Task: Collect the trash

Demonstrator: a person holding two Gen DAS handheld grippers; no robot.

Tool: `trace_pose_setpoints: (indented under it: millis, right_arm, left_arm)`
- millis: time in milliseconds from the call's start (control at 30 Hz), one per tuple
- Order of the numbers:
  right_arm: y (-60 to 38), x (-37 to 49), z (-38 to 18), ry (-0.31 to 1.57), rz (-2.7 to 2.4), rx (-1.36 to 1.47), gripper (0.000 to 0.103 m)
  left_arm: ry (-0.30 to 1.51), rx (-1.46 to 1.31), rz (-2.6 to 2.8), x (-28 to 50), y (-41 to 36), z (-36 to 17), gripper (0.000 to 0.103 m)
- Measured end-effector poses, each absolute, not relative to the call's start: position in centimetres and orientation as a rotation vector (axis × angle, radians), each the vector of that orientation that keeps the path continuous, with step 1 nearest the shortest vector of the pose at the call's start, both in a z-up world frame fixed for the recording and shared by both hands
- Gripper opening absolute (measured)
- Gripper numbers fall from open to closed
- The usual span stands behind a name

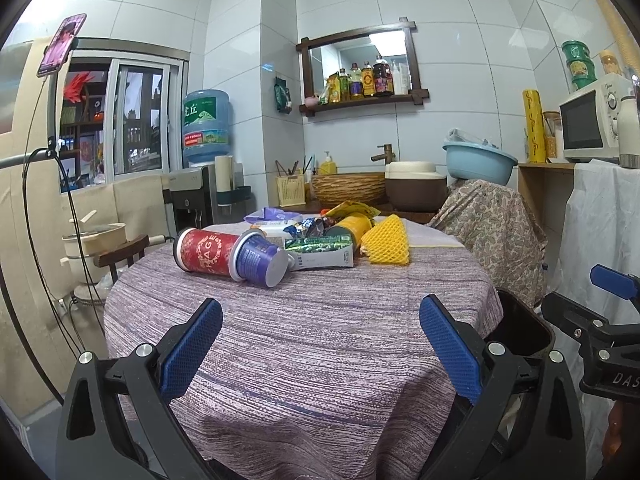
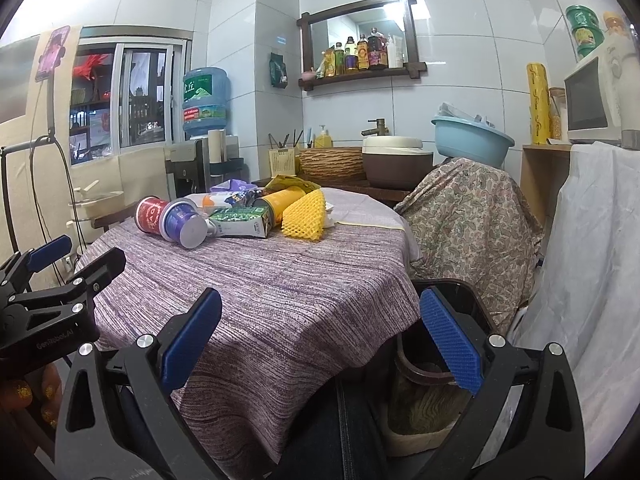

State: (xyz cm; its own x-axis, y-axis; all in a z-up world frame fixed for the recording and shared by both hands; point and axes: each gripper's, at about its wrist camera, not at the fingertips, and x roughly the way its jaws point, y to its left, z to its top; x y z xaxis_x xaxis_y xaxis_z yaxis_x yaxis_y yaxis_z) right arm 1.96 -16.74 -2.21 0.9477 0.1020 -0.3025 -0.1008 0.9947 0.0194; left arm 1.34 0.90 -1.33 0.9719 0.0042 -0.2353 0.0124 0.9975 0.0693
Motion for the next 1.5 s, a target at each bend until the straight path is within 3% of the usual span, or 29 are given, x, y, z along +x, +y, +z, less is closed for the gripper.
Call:
trace_pose_setpoints:
  millis: [367,667,1100,1500]
  right_arm:
    - [-15.4,11.7,-3.0,0.540,0.308,0.009,0.098]
    - [-11.1,18.0,-1.9,0.612,0.448,-0.078,0.098]
    - [-6.8,23.3,-0.9,0.678,0.574,-0.160,0.098]
    - [12.0,35.0,4.4,0.861,0.896,-0.360,0.098]
  left_arm:
    - [0.491,0.026,-0.047,8.5,4.7,-1.6,0.098]
    - [0.647,-0.044,0.019,14.6,10.0,-1.8,0.098]
    - [0.671,-0.048,0.052,19.7,13.0,-0.6,0.097]
    - [0.669,-0.085,0.175,15.6,18.1,-0.6,0.097]
